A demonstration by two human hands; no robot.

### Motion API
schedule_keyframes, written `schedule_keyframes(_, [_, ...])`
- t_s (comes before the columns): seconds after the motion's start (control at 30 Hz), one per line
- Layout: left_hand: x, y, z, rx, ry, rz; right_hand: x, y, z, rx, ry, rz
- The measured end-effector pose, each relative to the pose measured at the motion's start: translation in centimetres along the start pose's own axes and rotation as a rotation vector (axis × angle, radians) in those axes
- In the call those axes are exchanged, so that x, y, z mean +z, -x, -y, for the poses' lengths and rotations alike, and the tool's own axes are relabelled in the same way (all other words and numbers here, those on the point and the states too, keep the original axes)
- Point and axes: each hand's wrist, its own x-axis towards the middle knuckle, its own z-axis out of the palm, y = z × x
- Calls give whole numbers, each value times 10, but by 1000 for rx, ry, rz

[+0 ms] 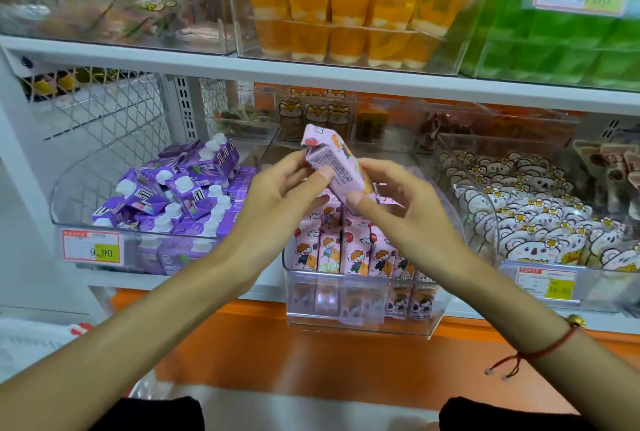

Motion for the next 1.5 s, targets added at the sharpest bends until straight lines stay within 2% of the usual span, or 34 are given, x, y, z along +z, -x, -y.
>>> schedule_keyframes(0.1, [2,0,-1,41,-62,24,-2,1,2,-114,123,-102])
schedule_keyframes(0.2, [3,2,-1,86,-95,-19,-3,2,2,-229,263,-161])
schedule_keyframes(0.27, [1,-1,0,86,-93,-93,-2,2,1,-237,301,-137])
schedule_keyframes(0.33, [-5,-5,0,81,-63,-184,0,-2,-3,-168,365,-85])
schedule_keyframes(0.4, [-13,-9,-2,108,-30,-284,2,-10,-9,-79,530,11])
schedule_keyframes(0.5, [-24,-12,-1,131,-75,-377,10,-26,-12,-62,782,245])
schedule_keyframes(0.6, [-29,-11,2,138,-119,-367,24,-39,-15,-79,1104,490])
schedule_keyframes(0.67, [-30,-9,2,145,-147,-342,31,-45,-17,-58,1274,596])
schedule_keyframes(0.8, [-32,-8,3,148,-166,-322,36,-48,-21,5,1394,725])
schedule_keyframes(0.9, [-33,-9,3,142,-153,-303,35,-45,-26,1,1381,743])
schedule_keyframes(1.07, [-35,-11,4,136,-131,-285,26,-39,-33,-44,1176,589])
schedule_keyframes(1.2, [-34,-13,7,123,-110,-283,25,-39,-31,-123,1125,560])
schedule_keyframes(1.5, [-34,-21,14,128,-120,-237,8,-20,-31,-192,701,383])
